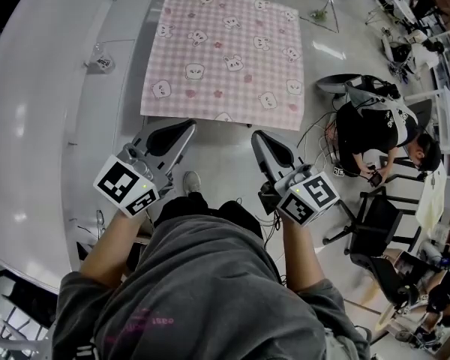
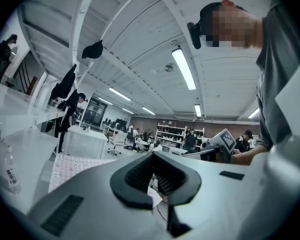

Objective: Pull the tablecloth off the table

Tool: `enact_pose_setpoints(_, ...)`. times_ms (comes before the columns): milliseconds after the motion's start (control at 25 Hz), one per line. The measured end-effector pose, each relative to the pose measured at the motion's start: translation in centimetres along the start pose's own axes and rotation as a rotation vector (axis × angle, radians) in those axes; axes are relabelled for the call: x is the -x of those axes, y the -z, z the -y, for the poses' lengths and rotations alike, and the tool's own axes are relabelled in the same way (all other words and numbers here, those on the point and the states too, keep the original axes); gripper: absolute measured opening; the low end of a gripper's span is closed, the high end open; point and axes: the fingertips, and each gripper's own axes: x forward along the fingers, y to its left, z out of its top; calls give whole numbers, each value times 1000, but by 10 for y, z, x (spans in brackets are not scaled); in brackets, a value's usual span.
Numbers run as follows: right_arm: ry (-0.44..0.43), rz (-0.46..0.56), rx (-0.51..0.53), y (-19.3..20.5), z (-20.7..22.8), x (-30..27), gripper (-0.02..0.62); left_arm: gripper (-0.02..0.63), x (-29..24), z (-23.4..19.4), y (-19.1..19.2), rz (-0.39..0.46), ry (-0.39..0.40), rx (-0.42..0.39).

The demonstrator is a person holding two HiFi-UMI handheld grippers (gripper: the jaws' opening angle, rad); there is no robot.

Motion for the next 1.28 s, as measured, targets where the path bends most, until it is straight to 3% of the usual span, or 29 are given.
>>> enact_pose_setpoints(600,18,-29,-18,15,20,2,3,0,-12,2,26,-30,-13,35)
enact_pose_setpoints(760,21,-39,-38,16,40,-17,3,0,-27,-19,33,-54,-29,43)
enact_pose_setpoints(1280,10,-117,-129,77,127,-49,3,0,-79,-60,125,-155,-139,117)
